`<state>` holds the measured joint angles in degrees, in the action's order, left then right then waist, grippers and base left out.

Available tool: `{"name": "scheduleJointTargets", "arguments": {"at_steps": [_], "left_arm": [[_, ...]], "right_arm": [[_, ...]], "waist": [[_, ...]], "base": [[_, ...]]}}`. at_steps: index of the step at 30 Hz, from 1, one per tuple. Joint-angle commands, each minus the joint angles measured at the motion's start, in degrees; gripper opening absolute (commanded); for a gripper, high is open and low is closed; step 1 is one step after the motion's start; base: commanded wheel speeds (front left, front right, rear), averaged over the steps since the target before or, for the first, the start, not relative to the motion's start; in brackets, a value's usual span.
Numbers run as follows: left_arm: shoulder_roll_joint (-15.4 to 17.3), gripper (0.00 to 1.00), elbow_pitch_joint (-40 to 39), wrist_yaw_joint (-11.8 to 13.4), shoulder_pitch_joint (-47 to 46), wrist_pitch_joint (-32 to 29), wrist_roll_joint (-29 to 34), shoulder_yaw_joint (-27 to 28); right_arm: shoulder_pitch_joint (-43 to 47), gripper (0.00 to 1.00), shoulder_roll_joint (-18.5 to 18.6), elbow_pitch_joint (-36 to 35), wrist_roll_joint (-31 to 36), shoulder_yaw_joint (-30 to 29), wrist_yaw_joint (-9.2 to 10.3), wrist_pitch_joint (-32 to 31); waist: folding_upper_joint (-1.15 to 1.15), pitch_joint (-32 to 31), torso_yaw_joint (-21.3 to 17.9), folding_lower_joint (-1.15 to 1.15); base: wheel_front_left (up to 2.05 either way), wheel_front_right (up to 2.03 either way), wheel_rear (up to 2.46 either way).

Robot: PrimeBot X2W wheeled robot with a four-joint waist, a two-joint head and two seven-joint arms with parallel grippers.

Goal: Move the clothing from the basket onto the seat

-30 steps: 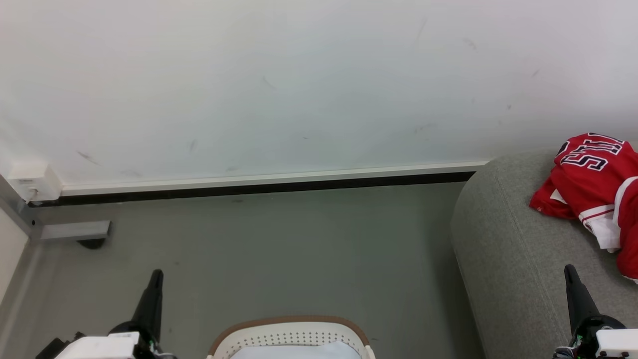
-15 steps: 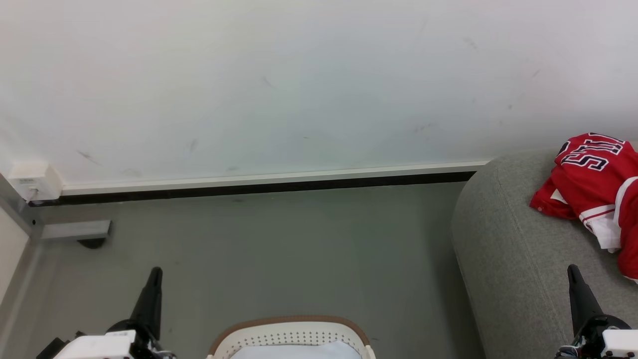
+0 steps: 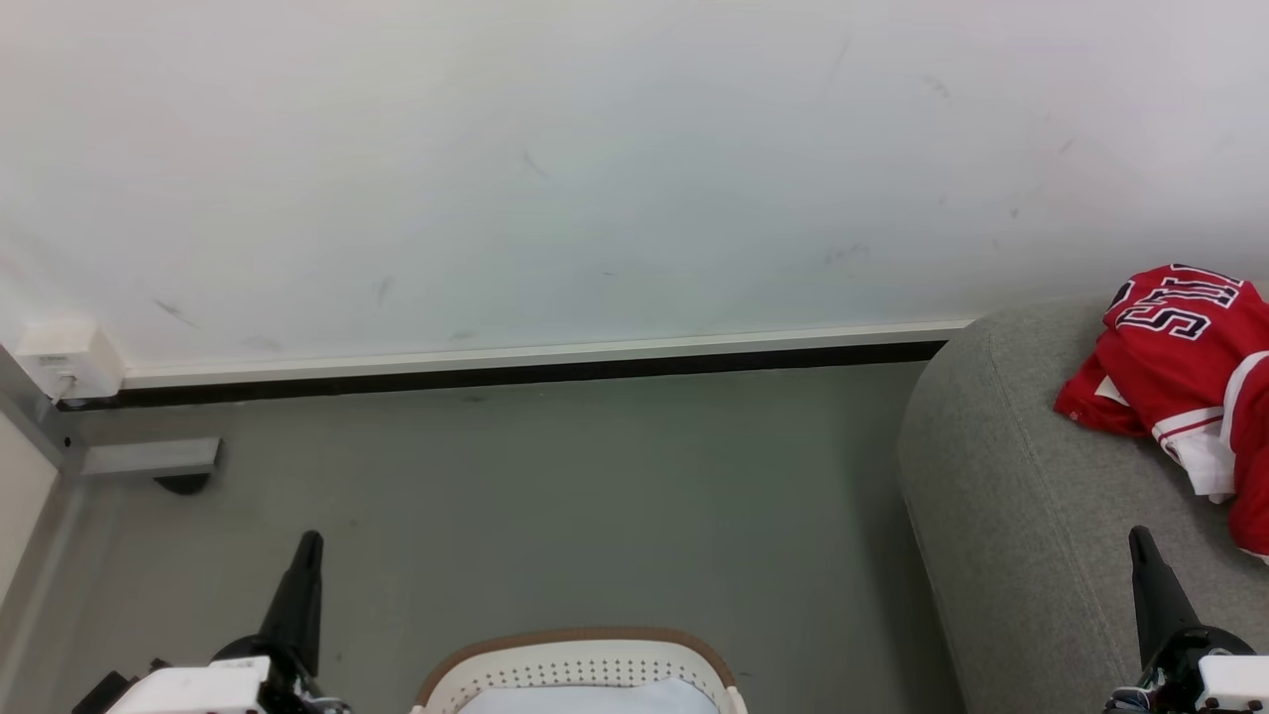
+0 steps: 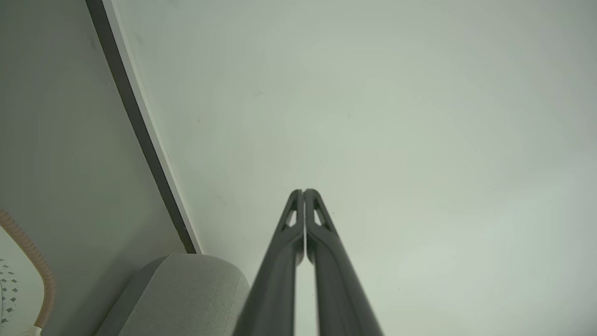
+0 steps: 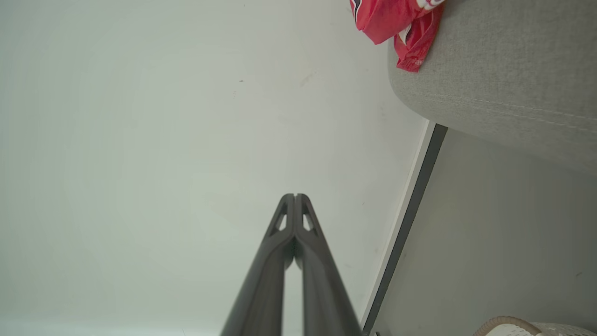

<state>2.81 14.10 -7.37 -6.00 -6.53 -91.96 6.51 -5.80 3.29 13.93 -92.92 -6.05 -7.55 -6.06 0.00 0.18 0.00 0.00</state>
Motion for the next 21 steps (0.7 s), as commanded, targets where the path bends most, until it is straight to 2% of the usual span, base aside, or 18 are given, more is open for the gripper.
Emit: {"name": "scheduleJointTargets", "arguments": {"at_steps": [1,21], "left_arm": [[0.08,0.00,0.00,-0.30,-0.50,-0.23,-0.81,0.16],[0.08,0.00,-0.01,-0.30,-0.49,-0.22,-0.81,0.15]], "right_arm": [[-0.66,0.00,-0.10,0.15,0.18,-0.21,0.12,-0.32],[-0.67,0.00,-0.20,0.16,0.36,-0.37,0.12,-0.36]], "waist": [[0.00,0.00,0.00,0.00],[0.00,0.00,0.00,0.00]], "base": [[0.00,0.00,0.00],[0.00,0.00,0.00]]}}
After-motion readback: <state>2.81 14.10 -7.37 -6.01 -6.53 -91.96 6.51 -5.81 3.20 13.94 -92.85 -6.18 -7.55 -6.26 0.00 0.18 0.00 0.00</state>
